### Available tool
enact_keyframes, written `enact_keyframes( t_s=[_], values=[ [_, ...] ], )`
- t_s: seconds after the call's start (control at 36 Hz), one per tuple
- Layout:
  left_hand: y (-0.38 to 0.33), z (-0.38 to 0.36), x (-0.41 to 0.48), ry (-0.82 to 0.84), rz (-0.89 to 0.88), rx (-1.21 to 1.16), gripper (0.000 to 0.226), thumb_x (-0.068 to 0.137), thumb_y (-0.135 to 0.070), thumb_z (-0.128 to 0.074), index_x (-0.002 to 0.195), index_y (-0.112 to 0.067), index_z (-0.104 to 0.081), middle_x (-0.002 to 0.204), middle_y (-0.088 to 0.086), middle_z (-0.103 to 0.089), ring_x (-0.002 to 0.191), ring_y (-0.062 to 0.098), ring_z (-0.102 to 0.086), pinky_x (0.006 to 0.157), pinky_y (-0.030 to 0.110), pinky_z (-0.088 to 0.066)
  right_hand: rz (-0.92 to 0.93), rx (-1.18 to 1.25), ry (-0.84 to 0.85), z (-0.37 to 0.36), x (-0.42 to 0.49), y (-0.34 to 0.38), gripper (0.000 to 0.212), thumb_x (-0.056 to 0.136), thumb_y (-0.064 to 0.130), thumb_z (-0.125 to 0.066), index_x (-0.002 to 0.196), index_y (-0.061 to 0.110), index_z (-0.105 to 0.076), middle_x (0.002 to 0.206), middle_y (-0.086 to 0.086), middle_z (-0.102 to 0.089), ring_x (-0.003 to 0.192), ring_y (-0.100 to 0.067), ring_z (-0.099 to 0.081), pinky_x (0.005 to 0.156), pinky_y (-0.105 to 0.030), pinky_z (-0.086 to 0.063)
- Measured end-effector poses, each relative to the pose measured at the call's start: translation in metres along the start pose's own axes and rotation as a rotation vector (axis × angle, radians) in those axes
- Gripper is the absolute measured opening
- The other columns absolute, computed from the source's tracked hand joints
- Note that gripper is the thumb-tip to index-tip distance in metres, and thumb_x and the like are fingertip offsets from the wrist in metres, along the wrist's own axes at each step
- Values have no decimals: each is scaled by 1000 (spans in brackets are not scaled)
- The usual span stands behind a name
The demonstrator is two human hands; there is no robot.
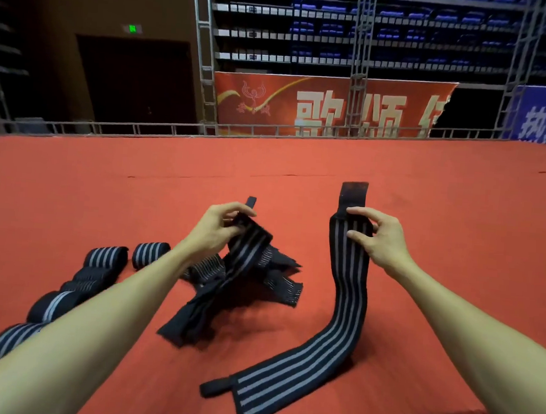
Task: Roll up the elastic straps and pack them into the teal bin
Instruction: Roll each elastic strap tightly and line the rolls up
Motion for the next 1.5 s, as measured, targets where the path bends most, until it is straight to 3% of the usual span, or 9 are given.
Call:
enact_keyframes(
  t_s=[0.33, 0.56, 0.69, 0.86, 1.03, 1.17, 1.31, 1.39, 1.5],
  values=[
    [-77, 82, 28, -322, -147, -45, 37, 86, 20, -55, 98, -12, -70, 92, -7, -68, 82, -8, -61, 83, 21, -53, 174, 224, 17, -24, 41, 110, 45, 78, 2, -80, 113, 28, -69, 118, 8, -68, 118, -13, -61, 104, -45, -48],
    [-109, 134, 41, -549, -210, -218, 39, 88, 16, -57, 91, -21, -69, 89, 0, -69, 84, 10, -65, 78, 22, -56, 242, 345, 11, -35, 50, 161, 47, 75, 3, -82, 108, 35, -69, 116, 11, -70, 117, -10, -61, 101, -41, -50],
    [-101, 132, 43, -471, -187, -59, 36, 87, 14, -59, 97, -19, -68, 95, -5, -68, 87, 1, -63, 80, 12, -49, 240, 389, 2, -43, 50, 168, 46, 76, 2, -81, 106, 35, -69, 112, 15, -69, 113, 0, -60, 94, -24, -48],
    [-12, 87, 24, -356, 9, 80, 35, 87, 13, -59, 99, -19, -69, 99, -3, -68, 93, 9, -60, 82, 12, -46, 200, 316, 50, -67, 39, 136, 46, 76, -1, -80, 108, 30, -69, 111, 11, -68, 106, 11, -57, 85, -2, -39],
    [74, 62, 0, -130, 168, 361, 34, 84, 12, -58, 100, -15, -71, 100, -4, -67, 104, 16, -63, 96, 23, -43, 131, 276, 66, -86, 34, 93, 47, 75, -4, -79, 108, 29, -70, 113, 8, -69, 110, -2, -61, 90, -9, -44],
    [115, 36, -36, 38, 197, 468, 34, 84, 7, -59, 96, -23, -70, 99, -8, -69, 100, 13, -63, 97, 31, -46, 95, 243, 65, -102, 27, 70, 45, 75, -7, -78, 112, 17, -71, 112, 3, -69, 95, 21, -57, 80, 0, -39],
    [136, 2, -68, 206, 223, 613, 20, 93, -29, -64, 110, -18, -65, 111, 4, -55, 108, 25, -51, 100, 41, -41, 65, 231, 76, -110, 22, 58, 45, 76, -7, -76, 110, 22, -70, 111, 5, -69, 94, 20, -58, 84, -5, -44],
    [138, -4, -80, 141, 282, 813, 42, 92, -57, -55, 114, -21, -58, 133, 3, -39, 123, 28, -35, 103, 44, -35, 72, 206, 78, -110, 19, 56, 44, 76, -7, -76, 112, 18, -71, 111, 5, -68, 93, 22, -57, 83, -3, -42],
    [122, -12, -86, 19, 174, 1007, 51, 88, -59, -58, 118, -18, -53, 151, 10, -20, 132, 35, -22, 105, 51, -27, 66, 182, 77, -109, 16, 54, 44, 76, -6, -76, 113, 18, -70, 111, 5, -68, 94, 24, -55, 82, 0, -39]
  ],
)
Point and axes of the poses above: each hand's wrist, its own x-axis towards the middle knuckle, its own z-axis out of the back of the hand, y = z × x, the point moved 7 cm from there along x, towards the middle knuckle
